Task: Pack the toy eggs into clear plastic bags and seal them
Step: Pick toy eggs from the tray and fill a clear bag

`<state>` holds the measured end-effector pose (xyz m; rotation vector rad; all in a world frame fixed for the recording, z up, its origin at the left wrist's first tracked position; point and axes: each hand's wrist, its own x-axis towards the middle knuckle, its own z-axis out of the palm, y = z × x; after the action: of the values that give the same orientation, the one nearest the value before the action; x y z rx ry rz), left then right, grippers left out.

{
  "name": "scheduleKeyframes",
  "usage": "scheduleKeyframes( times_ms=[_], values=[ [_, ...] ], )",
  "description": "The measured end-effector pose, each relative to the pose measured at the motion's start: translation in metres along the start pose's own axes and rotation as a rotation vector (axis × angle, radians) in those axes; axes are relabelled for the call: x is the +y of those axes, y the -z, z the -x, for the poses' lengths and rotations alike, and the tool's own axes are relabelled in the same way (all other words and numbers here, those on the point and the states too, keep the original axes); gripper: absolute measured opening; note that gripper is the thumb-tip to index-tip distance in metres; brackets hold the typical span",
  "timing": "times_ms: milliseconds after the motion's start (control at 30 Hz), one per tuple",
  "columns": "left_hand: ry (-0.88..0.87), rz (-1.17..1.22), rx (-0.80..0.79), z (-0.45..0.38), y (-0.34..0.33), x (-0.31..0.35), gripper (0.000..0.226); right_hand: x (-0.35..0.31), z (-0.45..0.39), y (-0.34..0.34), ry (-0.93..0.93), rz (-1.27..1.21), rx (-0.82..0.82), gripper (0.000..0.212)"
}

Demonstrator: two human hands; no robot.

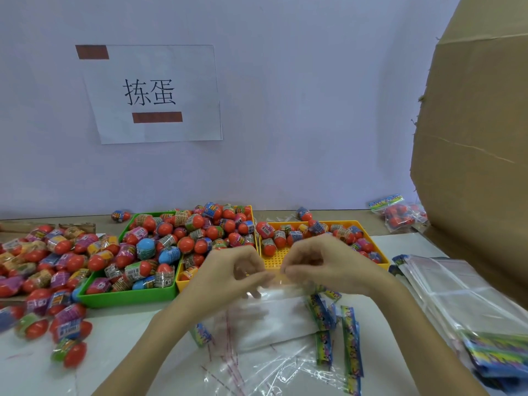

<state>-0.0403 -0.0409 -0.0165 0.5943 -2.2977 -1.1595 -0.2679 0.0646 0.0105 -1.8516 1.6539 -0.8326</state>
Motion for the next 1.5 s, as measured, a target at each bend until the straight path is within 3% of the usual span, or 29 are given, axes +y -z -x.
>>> scheduleKeyframes(
  times_ms=[133, 267, 333, 400, 467, 600, 867, 1000, 1167, 1233, 1400, 1500],
  values=[
    [0.078, 0.295, 0.252, -0.004, 0.014, 0.004, 0.029, 0.001, 0.002, 0.007, 0.015, -0.299, 0.247, 0.010],
    [0.116, 0.455, 0.220, -0.001, 0.013, 0.008, 0.026, -0.003, -0.002, 0.000, -0.011, -0.434, 0.345, 0.008],
    [0.143, 0.585, 0.279, -0.002, 0.007, 0.007, 0.029, -0.003, -0.002, -0.001, -0.055, -0.469, 0.321, 0.008],
    [0.169, 0.688, 0.324, -0.002, 0.005, 0.009, 0.034, -0.004, 0.001, 0.001, -0.082, -0.472, 0.172, 0.013],
    [0.163, 0.641, 0.317, -0.002, 0.006, 0.011, 0.034, -0.006, 0.003, 0.001, -0.075, -0.457, 0.038, 0.020],
    [0.123, 0.541, 0.231, -0.001, 0.006, 0.014, 0.023, -0.013, -0.001, -0.006, -0.025, -0.462, 0.206, 0.033],
    [0.030, 0.374, 0.324, 0.000, -0.002, 0.018, 0.032, -0.030, -0.007, -0.031, 0.196, -0.367, 0.313, 0.028],
    [-0.021, 0.316, 0.316, -0.001, -0.004, 0.017, 0.032, -0.032, -0.004, -0.026, 0.117, -0.487, 0.285, 0.025],
    [0.038, 0.432, 0.256, -0.001, 0.000, 0.019, 0.036, -0.029, -0.001, -0.019, 0.101, -0.553, 0.299, 0.010],
    [0.067, 0.471, 0.237, -0.001, 0.001, 0.017, 0.039, -0.029, -0.001, -0.018, 0.105, -0.558, 0.323, 0.013],
    [0.044, 0.473, 0.316, 0.000, 0.004, 0.016, 0.015, -0.025, -0.003, -0.016, 0.033, -0.624, 0.349, 0.031],
    [0.022, 0.416, 0.324, 0.001, 0.007, 0.015, 0.014, -0.021, -0.007, -0.018, -0.038, -0.689, 0.392, 0.027]
  ],
)
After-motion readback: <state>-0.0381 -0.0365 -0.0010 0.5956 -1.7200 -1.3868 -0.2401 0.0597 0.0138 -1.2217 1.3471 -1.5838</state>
